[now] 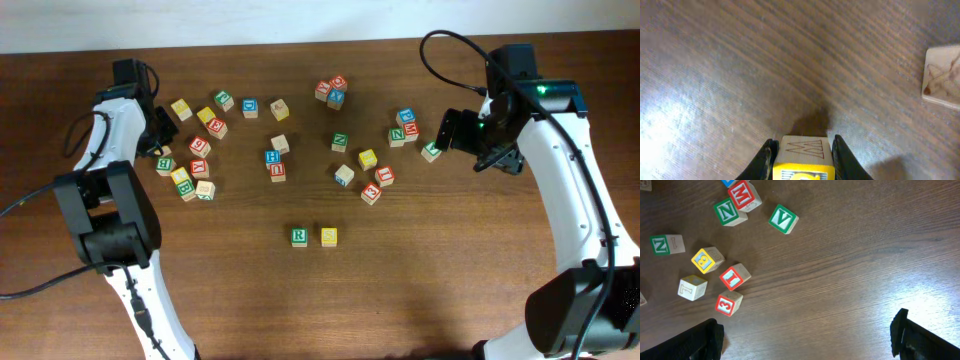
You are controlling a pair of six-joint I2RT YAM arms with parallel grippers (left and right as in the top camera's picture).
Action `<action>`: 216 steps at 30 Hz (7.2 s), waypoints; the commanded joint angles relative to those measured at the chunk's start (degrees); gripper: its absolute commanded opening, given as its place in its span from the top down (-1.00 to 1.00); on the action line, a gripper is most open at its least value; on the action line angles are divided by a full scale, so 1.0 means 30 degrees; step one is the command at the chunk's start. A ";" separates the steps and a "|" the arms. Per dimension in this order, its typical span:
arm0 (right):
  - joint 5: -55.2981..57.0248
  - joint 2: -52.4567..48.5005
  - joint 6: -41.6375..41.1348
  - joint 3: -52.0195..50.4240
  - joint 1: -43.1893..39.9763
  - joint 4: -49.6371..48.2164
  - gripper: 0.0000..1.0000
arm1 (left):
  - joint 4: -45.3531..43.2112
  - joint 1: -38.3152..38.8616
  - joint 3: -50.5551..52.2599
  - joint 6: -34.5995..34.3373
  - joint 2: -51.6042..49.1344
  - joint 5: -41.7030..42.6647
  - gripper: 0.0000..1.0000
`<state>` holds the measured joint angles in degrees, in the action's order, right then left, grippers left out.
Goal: Spell out RSS
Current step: 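Carry the yellow block toward the R and S blocks with the left gripper, then lower the yellow S block right of the first S with the left gripper, then open the left gripper and lift it away from the row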
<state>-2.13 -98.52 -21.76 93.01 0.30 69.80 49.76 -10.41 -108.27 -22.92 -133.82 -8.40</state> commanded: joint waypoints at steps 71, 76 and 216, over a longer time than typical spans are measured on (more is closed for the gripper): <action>0.0306 0.0095 0.0175 0.0175 -0.0102 -0.0044 -0.97 | -0.3424 2.0298 1.2131 -0.6790 0.7198 -0.0801 0.87; 0.0306 0.0095 0.0175 0.0175 -0.0109 -0.0044 -0.97 | -0.3417 2.0276 1.2131 -0.6790 0.6994 -0.1231 0.87; -0.4590 -0.0160 -0.2528 -1.0724 0.8058 -0.9428 0.91 | -0.4211 0.6411 1.8374 0.0597 1.2437 1.0047 1.00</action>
<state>-15.57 -98.98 -25.71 62.33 22.57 43.70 37.30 8.64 -53.78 -22.46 -93.49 18.61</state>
